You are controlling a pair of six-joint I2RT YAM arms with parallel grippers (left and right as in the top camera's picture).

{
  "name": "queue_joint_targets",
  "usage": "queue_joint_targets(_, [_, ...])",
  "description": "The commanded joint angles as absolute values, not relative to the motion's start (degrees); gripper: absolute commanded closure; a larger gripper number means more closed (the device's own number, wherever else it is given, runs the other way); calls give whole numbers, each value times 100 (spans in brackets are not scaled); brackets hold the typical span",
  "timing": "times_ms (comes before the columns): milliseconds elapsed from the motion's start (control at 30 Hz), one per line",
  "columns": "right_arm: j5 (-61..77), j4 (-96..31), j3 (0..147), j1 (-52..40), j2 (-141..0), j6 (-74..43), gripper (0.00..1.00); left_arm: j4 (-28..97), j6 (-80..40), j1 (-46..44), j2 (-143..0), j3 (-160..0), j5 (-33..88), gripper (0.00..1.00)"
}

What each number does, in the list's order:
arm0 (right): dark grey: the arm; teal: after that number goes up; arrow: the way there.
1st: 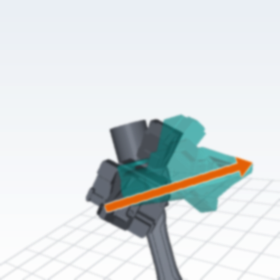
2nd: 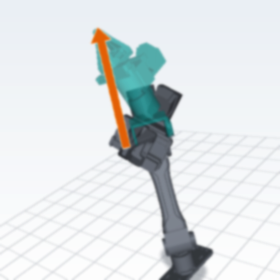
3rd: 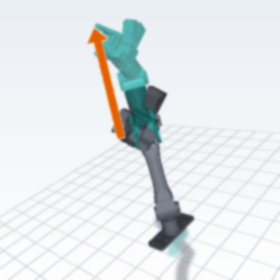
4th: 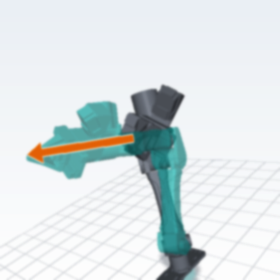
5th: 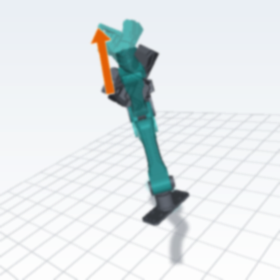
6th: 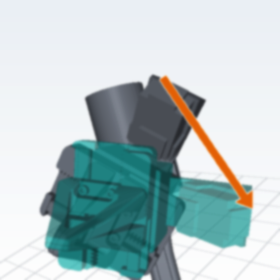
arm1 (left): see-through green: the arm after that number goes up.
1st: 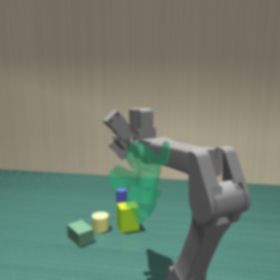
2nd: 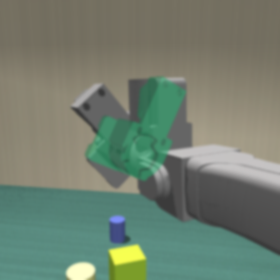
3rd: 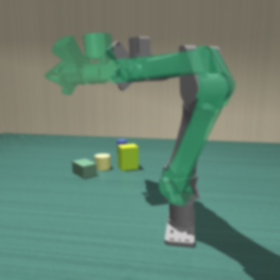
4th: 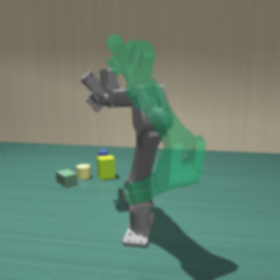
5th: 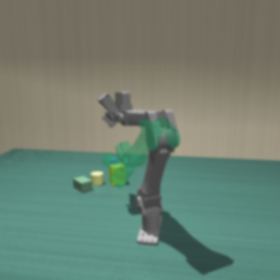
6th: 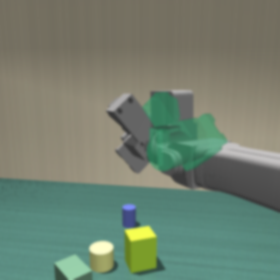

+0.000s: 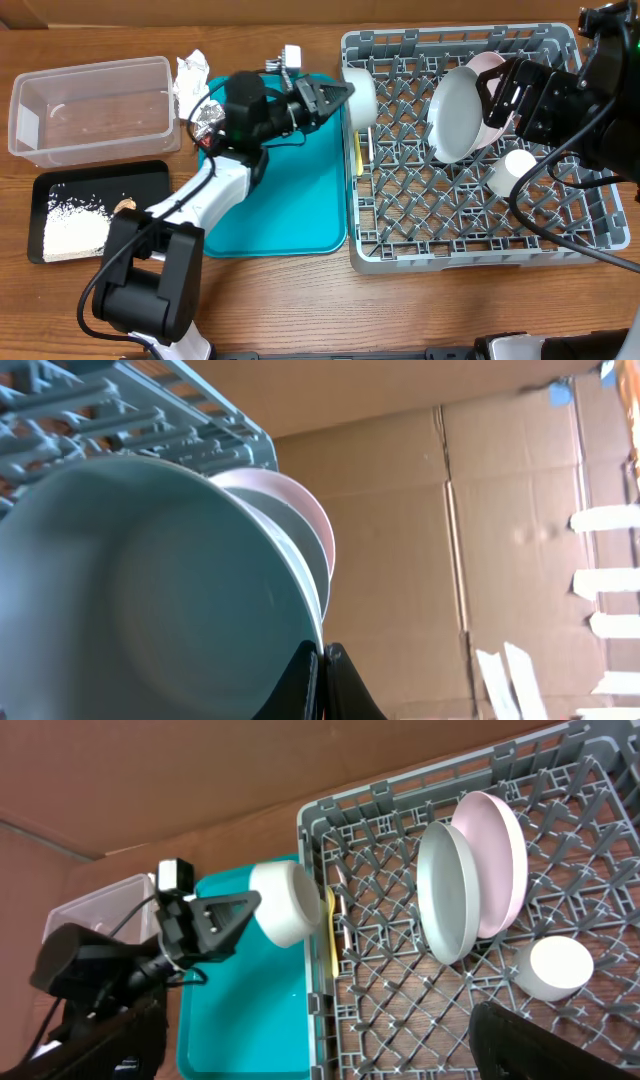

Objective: Sort waste into correct bins and load items into the dishwasher rack

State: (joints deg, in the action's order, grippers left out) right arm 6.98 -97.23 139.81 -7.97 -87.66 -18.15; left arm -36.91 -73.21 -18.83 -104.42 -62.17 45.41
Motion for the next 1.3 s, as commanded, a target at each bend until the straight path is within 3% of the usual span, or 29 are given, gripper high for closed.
queue_joint_targets(0, [722, -9703, 13983, -786, -8757, -1800, 0, -3739, -6925, -2069, -10471, -6154, 4226, 96])
queue_joint_targets(300, [720, -9703, 13983, -786, -8757, -1800, 0, -4816, -7089, -2134, -10943, -6156, 4198, 96])
queue_joint_targets(533, [720, -9703, 13983, -786, -8757, -1798, 0, -7605, -8246, -2213, -12215, -6189, 4287, 96])
queue_joint_targets(1033, [720, -9703, 13983, -786, -8757, -1798, 0, -7863, -8178, -2477, -12591, -6737, 4510, 96])
queue_joint_targets(1267, [720, -9703, 13983, -786, -8757, -1798, 0, -7122, -7835, -2488, -12591, -6823, 4550, 96])
